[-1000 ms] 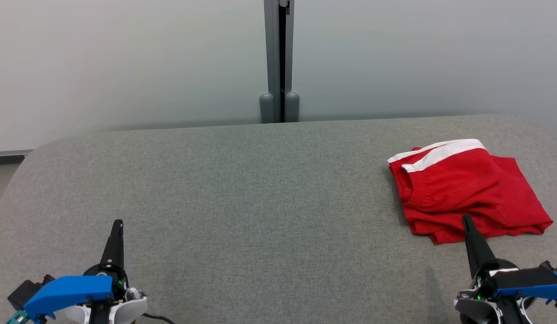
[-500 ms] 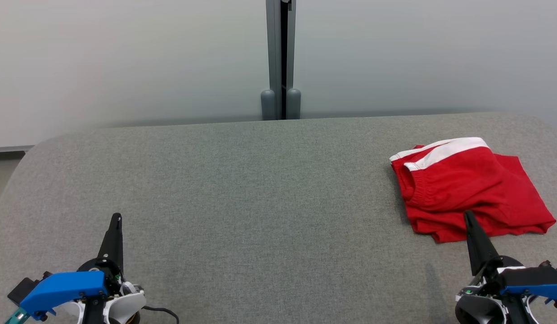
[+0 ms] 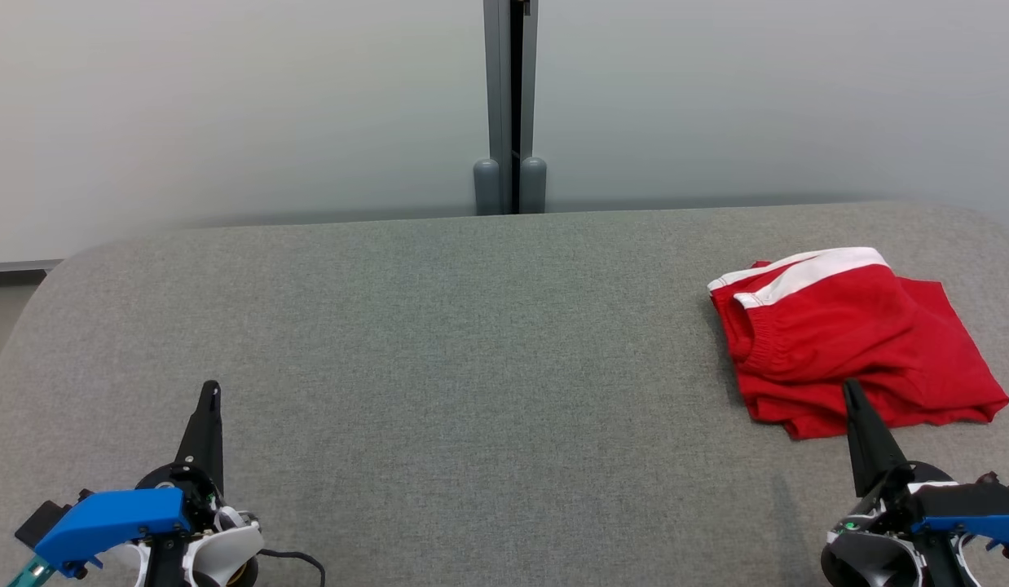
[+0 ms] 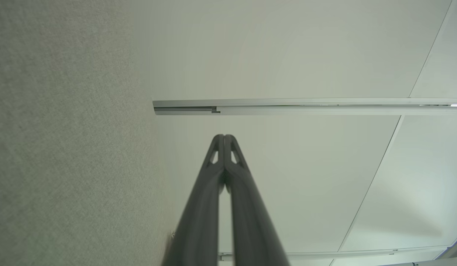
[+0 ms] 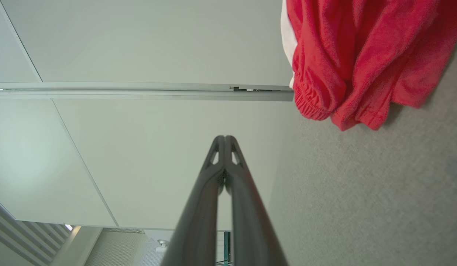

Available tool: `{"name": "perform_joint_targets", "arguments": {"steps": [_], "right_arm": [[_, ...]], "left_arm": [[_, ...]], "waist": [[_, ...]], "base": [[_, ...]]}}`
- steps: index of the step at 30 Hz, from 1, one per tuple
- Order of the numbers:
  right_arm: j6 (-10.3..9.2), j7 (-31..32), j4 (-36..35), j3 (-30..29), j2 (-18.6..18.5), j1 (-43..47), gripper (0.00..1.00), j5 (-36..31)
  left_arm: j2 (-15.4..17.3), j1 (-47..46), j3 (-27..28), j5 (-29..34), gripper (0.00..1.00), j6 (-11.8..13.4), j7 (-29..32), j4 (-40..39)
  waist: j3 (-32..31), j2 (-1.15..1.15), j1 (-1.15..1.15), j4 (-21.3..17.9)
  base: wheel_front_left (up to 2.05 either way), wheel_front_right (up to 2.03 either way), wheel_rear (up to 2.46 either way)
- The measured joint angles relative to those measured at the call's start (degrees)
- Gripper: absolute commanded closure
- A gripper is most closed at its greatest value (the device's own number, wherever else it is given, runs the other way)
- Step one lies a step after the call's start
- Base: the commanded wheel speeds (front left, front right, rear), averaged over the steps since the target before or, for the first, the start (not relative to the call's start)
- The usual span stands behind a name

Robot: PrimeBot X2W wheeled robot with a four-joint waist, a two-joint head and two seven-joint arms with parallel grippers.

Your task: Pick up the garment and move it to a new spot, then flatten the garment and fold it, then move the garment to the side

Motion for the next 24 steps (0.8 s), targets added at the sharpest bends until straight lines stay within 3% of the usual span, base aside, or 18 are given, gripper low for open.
{"name": "perform_joint_targets", "arguments": {"steps": [24], "right_arm": [[0.00, 0.00, -0.01, 0.00, 0.01, -0.01, 1.00, 0.00]], "left_arm": [[-0.01, 0.00, 0.01, -0.01, 1.00, 0.00, 0.01, 0.00]], "waist": [[0.00, 0.00, 0.00, 0.00]], "base": [[0.00, 0.00, 0.00]]}}
